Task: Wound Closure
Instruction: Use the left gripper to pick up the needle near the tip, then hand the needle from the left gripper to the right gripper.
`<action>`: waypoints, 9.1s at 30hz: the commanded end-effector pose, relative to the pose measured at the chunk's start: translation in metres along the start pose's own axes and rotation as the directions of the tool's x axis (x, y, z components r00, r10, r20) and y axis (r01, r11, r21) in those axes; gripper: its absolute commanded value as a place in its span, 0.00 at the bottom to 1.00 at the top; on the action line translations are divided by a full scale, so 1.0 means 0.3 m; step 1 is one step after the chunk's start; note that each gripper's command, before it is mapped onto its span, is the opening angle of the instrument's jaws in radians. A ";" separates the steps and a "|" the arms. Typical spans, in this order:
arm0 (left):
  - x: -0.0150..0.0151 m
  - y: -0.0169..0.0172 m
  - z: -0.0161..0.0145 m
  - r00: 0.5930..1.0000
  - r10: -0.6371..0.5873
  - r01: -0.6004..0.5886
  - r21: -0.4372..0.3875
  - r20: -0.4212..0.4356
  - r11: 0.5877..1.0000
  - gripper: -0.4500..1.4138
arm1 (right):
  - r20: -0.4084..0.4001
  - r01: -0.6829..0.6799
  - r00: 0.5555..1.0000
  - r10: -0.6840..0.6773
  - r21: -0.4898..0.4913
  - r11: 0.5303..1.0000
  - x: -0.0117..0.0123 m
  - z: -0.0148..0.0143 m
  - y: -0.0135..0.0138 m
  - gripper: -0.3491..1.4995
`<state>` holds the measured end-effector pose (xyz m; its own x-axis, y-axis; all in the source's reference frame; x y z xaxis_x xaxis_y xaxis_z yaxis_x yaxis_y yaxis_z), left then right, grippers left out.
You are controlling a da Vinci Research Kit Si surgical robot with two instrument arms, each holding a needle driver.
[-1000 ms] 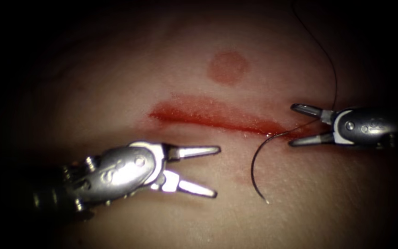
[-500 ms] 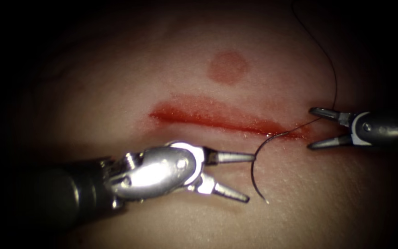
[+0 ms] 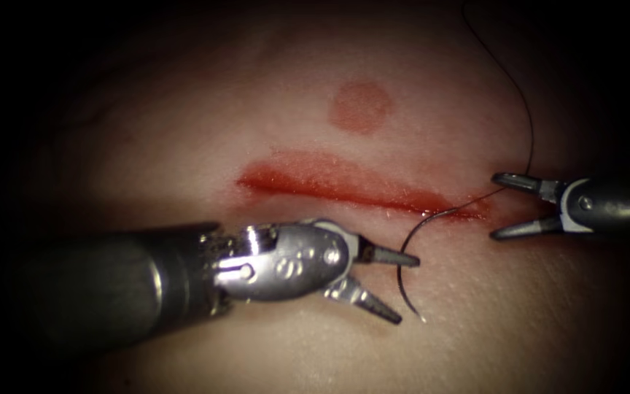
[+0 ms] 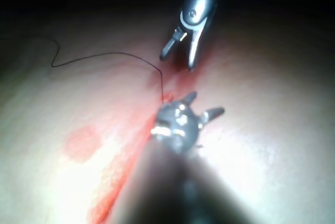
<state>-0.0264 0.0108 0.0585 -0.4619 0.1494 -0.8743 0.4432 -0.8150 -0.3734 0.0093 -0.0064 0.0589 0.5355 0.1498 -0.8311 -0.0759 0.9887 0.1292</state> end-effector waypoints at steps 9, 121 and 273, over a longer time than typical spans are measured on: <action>-0.004 -0.003 0.005 0.989 0.025 -0.026 0.003 0.147 1.000 0.37 | -0.001 -0.002 1.000 0.002 0.001 1.000 -0.0005 0.0032 -0.0017 0.67; -0.040 -0.017 0.050 0.902 0.127 -0.069 -0.153 0.412 0.986 0.30 | -0.011 -0.004 1.000 0.004 -0.010 1.000 0.0009 0.0027 -0.0030 0.67; -0.034 0.008 -0.014 0.702 0.482 -0.274 0.426 -0.525 0.862 0.05 | -0.162 -0.651 0.712 0.683 0.209 0.729 0.0052 0.0559 0.0049 0.73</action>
<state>-0.0167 0.0099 0.0645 0.2915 0.0045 -0.9566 0.1807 -0.9822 0.0504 0.0235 -0.0044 0.0663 0.1914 0.7856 -0.5884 -0.2311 0.6187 0.7509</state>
